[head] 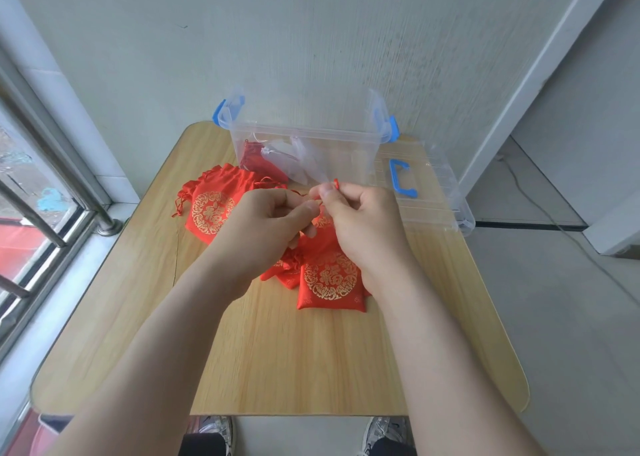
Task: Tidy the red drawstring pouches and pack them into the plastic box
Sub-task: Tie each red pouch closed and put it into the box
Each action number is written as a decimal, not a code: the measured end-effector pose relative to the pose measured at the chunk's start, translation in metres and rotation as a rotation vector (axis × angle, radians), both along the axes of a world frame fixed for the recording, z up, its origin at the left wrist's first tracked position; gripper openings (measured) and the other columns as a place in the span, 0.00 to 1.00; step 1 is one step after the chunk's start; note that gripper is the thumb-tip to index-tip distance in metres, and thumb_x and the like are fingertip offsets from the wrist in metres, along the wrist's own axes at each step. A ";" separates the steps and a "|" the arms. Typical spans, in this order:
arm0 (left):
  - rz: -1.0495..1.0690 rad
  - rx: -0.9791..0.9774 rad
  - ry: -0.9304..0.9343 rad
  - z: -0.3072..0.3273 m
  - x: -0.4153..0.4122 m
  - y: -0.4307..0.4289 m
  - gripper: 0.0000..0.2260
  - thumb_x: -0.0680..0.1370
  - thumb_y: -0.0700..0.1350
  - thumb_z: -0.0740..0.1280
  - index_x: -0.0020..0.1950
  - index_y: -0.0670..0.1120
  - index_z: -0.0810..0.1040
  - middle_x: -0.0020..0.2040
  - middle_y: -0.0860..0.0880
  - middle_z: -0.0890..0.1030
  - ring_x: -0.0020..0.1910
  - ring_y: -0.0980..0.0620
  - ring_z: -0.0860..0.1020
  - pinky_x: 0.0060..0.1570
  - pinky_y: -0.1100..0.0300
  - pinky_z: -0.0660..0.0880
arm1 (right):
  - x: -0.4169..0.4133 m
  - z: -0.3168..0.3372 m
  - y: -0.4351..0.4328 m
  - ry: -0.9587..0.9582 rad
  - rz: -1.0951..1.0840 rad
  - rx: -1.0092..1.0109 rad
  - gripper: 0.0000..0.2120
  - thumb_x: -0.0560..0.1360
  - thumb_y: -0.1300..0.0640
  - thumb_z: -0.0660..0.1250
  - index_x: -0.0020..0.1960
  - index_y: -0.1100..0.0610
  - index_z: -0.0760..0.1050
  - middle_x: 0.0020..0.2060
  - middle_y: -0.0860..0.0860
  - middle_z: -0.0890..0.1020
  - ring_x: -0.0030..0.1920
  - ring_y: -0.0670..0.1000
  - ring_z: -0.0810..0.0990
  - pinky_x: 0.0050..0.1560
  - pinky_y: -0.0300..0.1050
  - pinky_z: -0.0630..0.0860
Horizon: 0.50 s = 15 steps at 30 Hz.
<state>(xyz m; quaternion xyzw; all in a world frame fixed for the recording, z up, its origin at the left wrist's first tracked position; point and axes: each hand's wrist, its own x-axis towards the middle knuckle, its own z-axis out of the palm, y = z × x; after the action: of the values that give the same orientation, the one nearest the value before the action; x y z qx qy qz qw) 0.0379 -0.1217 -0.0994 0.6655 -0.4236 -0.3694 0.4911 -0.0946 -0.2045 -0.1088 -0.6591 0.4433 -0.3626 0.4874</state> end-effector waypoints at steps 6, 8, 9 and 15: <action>0.044 0.024 -0.016 -0.005 0.002 -0.001 0.08 0.83 0.43 0.71 0.48 0.40 0.86 0.37 0.46 0.85 0.35 0.54 0.81 0.36 0.62 0.78 | 0.000 -0.005 -0.003 0.011 -0.099 0.042 0.13 0.84 0.51 0.68 0.45 0.53 0.87 0.33 0.46 0.84 0.36 0.46 0.80 0.50 0.60 0.83; 0.089 0.040 -0.009 -0.006 0.001 -0.002 0.08 0.83 0.42 0.71 0.47 0.40 0.86 0.35 0.48 0.85 0.33 0.55 0.81 0.35 0.62 0.78 | -0.002 -0.004 -0.005 0.049 -0.129 -0.009 0.17 0.83 0.47 0.67 0.45 0.57 0.86 0.34 0.50 0.85 0.38 0.48 0.81 0.53 0.63 0.83; 0.099 0.049 -0.007 -0.006 0.001 -0.002 0.09 0.83 0.42 0.71 0.46 0.39 0.86 0.34 0.48 0.85 0.33 0.55 0.81 0.34 0.62 0.78 | -0.004 -0.002 -0.005 0.067 -0.126 -0.041 0.18 0.83 0.45 0.66 0.45 0.56 0.86 0.35 0.51 0.85 0.39 0.48 0.82 0.54 0.61 0.83; -0.056 0.105 -0.147 0.000 -0.004 0.003 0.09 0.81 0.40 0.70 0.43 0.40 0.86 0.36 0.46 0.86 0.33 0.55 0.81 0.34 0.62 0.78 | -0.014 0.010 -0.007 0.026 0.169 -0.032 0.10 0.84 0.51 0.70 0.51 0.52 0.89 0.29 0.39 0.78 0.31 0.40 0.74 0.43 0.41 0.72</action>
<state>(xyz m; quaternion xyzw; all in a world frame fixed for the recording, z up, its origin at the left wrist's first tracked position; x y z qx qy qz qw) 0.0335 -0.1188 -0.0992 0.7035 -0.4569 -0.3549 0.4127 -0.1088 -0.2112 -0.0985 -0.7064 0.3867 -0.3188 0.4999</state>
